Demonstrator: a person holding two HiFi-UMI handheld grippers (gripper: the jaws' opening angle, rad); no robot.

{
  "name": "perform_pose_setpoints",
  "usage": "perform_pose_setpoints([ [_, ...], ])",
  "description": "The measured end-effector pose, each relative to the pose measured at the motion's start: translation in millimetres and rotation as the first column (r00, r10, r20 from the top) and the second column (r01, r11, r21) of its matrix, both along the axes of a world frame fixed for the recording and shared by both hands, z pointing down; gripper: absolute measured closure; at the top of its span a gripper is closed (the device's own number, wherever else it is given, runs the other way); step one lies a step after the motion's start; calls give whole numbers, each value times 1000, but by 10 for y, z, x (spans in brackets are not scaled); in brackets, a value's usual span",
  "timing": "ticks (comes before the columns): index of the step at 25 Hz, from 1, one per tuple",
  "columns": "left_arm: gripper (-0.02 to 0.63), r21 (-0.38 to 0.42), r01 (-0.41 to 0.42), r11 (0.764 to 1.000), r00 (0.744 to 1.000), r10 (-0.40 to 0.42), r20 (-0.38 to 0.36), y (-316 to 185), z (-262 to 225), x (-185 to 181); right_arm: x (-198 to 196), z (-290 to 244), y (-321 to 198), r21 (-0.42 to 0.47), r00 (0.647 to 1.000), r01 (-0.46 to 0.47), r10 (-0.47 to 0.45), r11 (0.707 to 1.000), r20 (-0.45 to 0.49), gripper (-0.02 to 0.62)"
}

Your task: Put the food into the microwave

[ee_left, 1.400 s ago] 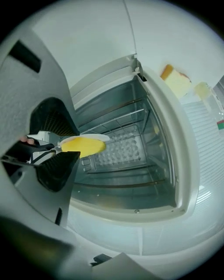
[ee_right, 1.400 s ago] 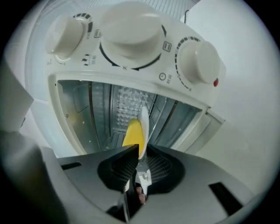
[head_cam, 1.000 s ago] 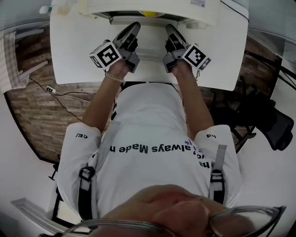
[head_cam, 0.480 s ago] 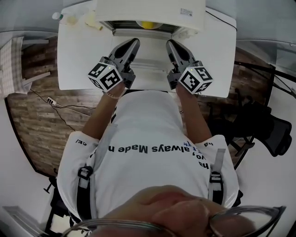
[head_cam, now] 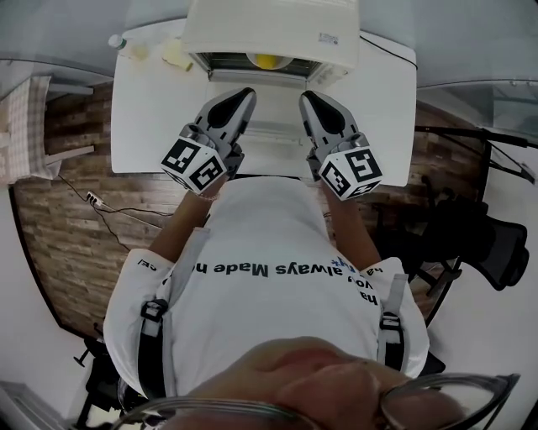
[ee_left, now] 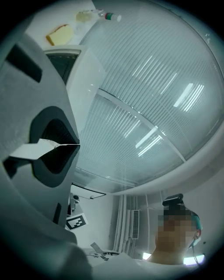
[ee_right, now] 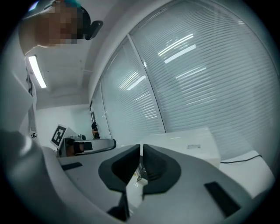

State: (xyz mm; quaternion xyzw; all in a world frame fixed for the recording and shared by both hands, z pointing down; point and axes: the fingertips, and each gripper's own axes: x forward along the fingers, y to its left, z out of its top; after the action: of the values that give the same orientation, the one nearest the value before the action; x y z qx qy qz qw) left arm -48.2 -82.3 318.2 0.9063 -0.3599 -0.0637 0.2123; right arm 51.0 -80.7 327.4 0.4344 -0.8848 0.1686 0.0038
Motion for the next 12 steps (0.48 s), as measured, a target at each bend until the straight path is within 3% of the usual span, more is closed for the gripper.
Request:
perform_pose_setpoints([
  [12,591,127,59,990,992,-72,101,185,-525,-72,-82,-626,279,135,991,7,11,991,-135,571],
])
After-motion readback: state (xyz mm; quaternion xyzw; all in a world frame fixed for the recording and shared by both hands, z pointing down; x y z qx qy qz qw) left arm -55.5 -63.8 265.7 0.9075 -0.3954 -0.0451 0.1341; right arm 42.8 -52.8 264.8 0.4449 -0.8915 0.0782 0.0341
